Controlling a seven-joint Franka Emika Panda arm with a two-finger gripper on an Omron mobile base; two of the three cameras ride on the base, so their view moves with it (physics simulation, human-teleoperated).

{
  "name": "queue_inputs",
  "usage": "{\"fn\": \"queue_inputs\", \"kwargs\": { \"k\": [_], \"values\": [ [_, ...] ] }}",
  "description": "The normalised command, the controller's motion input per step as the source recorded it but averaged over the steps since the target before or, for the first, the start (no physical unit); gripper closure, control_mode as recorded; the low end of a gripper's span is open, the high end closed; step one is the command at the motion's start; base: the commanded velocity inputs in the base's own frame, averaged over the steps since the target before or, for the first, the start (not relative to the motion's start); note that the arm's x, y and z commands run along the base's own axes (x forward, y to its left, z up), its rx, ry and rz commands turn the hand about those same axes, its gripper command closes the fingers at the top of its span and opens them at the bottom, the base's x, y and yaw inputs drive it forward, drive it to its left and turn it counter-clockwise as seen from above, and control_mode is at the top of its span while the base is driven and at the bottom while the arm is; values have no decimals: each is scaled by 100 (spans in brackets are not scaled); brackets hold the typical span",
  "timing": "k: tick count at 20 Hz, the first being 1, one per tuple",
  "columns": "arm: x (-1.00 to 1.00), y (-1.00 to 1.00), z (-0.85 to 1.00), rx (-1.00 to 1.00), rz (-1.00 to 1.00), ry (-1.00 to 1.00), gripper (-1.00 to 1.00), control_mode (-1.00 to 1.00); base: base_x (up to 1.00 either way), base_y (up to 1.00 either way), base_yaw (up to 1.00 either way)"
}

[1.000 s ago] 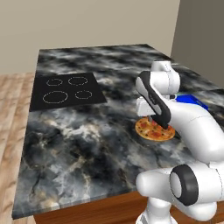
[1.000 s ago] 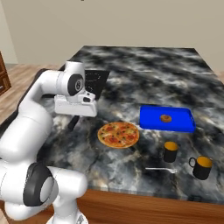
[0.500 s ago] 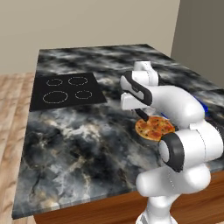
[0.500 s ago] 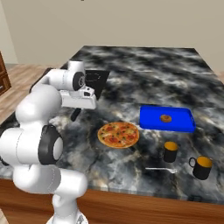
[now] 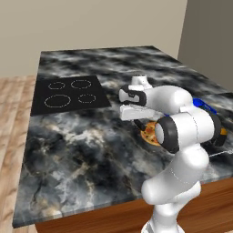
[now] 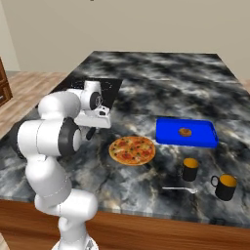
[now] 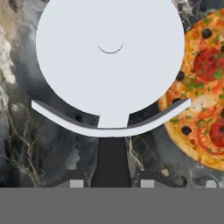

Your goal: Take the pizza cutter from the drawer on the right and place it on the dining counter for cutting.

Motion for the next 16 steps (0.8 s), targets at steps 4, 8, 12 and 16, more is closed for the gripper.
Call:
{"fn": "queue_inputs", "kwargs": {
  "k": [4, 8, 12, 16],
  "values": [
    [22, 0, -69, 0, -6, 0, 100, -100, 0, 0, 0],
    [14, 0, -42, 0, -4, 0, 100, -100, 0, 0, 0],
    [3, -4, -22, 0, 0, 0, 100, -100, 0, 0, 0],
    [2, 0, -29, 0, 0, 0, 100, -100, 0, 0, 0]
  ]
}}
